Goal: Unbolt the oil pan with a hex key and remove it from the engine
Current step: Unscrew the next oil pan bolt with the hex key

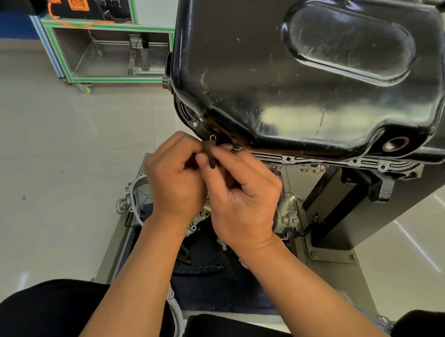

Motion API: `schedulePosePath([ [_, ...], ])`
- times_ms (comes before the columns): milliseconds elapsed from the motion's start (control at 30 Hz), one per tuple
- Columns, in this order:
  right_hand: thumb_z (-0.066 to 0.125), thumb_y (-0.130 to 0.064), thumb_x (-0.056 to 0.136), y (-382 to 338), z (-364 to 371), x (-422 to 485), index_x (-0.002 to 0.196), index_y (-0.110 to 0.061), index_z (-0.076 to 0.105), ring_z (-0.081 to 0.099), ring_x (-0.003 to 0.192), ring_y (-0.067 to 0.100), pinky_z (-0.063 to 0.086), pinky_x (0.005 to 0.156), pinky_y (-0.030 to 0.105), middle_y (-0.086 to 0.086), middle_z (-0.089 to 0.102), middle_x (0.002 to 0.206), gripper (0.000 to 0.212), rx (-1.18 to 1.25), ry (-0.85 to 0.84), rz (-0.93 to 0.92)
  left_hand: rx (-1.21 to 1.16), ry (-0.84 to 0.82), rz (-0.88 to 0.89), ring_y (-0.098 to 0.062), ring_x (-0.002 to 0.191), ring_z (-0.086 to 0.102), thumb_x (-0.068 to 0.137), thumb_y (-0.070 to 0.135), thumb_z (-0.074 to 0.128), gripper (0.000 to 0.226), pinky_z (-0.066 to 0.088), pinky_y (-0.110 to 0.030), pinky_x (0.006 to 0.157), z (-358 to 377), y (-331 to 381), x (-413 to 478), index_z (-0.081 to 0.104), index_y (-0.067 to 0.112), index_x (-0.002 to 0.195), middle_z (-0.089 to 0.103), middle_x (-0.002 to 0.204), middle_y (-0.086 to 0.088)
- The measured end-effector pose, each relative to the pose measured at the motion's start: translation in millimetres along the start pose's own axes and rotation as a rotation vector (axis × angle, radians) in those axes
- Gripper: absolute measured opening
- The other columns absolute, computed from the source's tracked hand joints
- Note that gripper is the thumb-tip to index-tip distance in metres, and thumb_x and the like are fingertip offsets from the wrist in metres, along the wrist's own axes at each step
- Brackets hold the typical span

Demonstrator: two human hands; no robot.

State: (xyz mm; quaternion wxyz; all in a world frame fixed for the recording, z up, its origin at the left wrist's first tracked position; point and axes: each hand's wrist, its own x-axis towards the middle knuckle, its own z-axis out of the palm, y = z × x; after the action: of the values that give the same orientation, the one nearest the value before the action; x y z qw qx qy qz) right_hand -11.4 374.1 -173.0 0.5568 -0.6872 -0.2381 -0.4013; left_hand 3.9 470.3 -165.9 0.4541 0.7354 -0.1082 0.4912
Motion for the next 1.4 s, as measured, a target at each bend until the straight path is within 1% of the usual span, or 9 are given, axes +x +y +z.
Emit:
schedulePosePath([
  [133,0.073,-0.004,0.086,-0.5,-0.8,-0.2,0.101,0.005,0.075,0.071,0.082,0.019,0.06,0.075,0.035,0.014,0.074,0.09,0.017,0.022,0.0,0.031,0.002,-0.04,0.034,-0.012,0.067,0.058,0.084,-0.002,0.071,0.001,0.045,-0.016,0.062,-3.6,-3.9,-2.5,0.071,-0.003,0.084,0.067,0.073,-0.008],
  [200,0.073,-0.003,0.086,-0.2,-0.8,-0.4,0.101,0.006,0.075,0.07,0.08,0.017,0.06,0.073,0.033,0.014,0.074,0.088,0.017,0.016,0.001,0.035,0.02,-0.06,0.081,-0.008,0.069,0.058,0.089,0.003,0.067,0.01,0.043,-0.011,0.068,-5.8,-3.6,-5.8,0.073,-0.003,0.094,0.066,0.078,-0.004],
  [367,0.075,0.007,0.082,-2.2,1.3,0.0,0.103,0.007,0.073,0.07,0.085,0.015,0.059,0.08,0.031,0.016,0.074,0.091,0.021,0.008,0.013,0.016,0.033,-0.032,0.038,0.007,0.062,0.047,0.085,-0.003,0.064,0.015,0.033,-0.005,0.061,-5.2,-2.0,-1.8,0.07,0.001,0.072,0.056,0.065,0.005],
  [433,0.075,0.005,0.083,-3.1,1.2,0.8,0.1,0.007,0.074,0.071,0.086,0.016,0.059,0.081,0.027,0.015,0.074,0.092,0.018,0.005,0.01,0.009,0.043,-0.017,-0.001,-0.003,0.056,0.046,0.08,-0.009,0.066,0.017,0.031,-0.007,0.056,-3.0,-1.4,-0.6,0.064,0.0,0.065,0.055,0.057,-0.001],
  [633,0.076,0.005,0.082,-3.4,0.0,1.0,0.097,0.008,0.075,0.068,0.082,0.012,0.054,0.079,0.019,0.013,0.073,0.087,0.015,-0.009,0.006,0.003,0.013,-0.061,0.064,-0.01,0.069,0.06,0.089,0.0,0.067,0.01,0.046,-0.013,0.066,-5.5,-0.3,-6.0,0.073,-0.004,0.096,0.07,0.078,-0.008],
  [833,0.075,0.005,0.084,-3.0,1.1,-0.4,0.102,0.005,0.074,0.066,0.081,0.01,0.058,0.077,0.027,0.012,0.072,0.088,0.018,0.01,0.001,0.016,-0.049,0.023,-0.02,-0.015,0.053,0.046,0.085,0.015,0.061,0.028,0.035,-0.017,0.05,-2.4,5.4,-1.8,0.064,-0.003,0.063,0.054,0.054,-0.005],
  [1067,0.077,0.008,0.082,1.3,-1.2,-0.5,0.097,0.006,0.076,0.062,0.076,0.007,0.054,0.072,0.023,0.01,0.071,0.083,0.016,0.021,-0.023,0.028,-0.026,-0.034,0.073,-0.014,0.063,0.057,0.099,0.021,0.056,0.029,0.047,-0.018,0.061,-6.6,-3.3,-4.6,0.072,-0.003,0.1,0.069,0.074,-0.01],
  [1300,0.075,-0.001,0.085,-3.3,-0.8,1.2,0.096,0.004,0.075,0.053,0.072,-0.004,0.045,0.072,0.011,-0.003,0.064,0.081,0.011,0.006,-0.015,0.037,0.008,-0.009,0.043,-0.008,0.056,0.043,0.088,0.007,0.067,0.023,0.032,-0.009,0.055,-1.2,-5.0,-5.1,0.064,-0.001,0.067,0.054,0.058,-0.001],
  [1400,0.075,-0.001,0.085,-2.9,-2.8,1.8,0.094,0.004,0.076,0.053,0.07,-0.002,0.045,0.071,0.012,-0.003,0.063,0.078,0.011,0.009,-0.027,0.036,-0.032,-0.021,0.042,-0.012,0.059,0.054,0.092,0.017,0.064,0.024,0.042,-0.016,0.056,-1.8,-7.5,-5.6,0.067,-0.003,0.081,0.064,0.066,-0.009],
])
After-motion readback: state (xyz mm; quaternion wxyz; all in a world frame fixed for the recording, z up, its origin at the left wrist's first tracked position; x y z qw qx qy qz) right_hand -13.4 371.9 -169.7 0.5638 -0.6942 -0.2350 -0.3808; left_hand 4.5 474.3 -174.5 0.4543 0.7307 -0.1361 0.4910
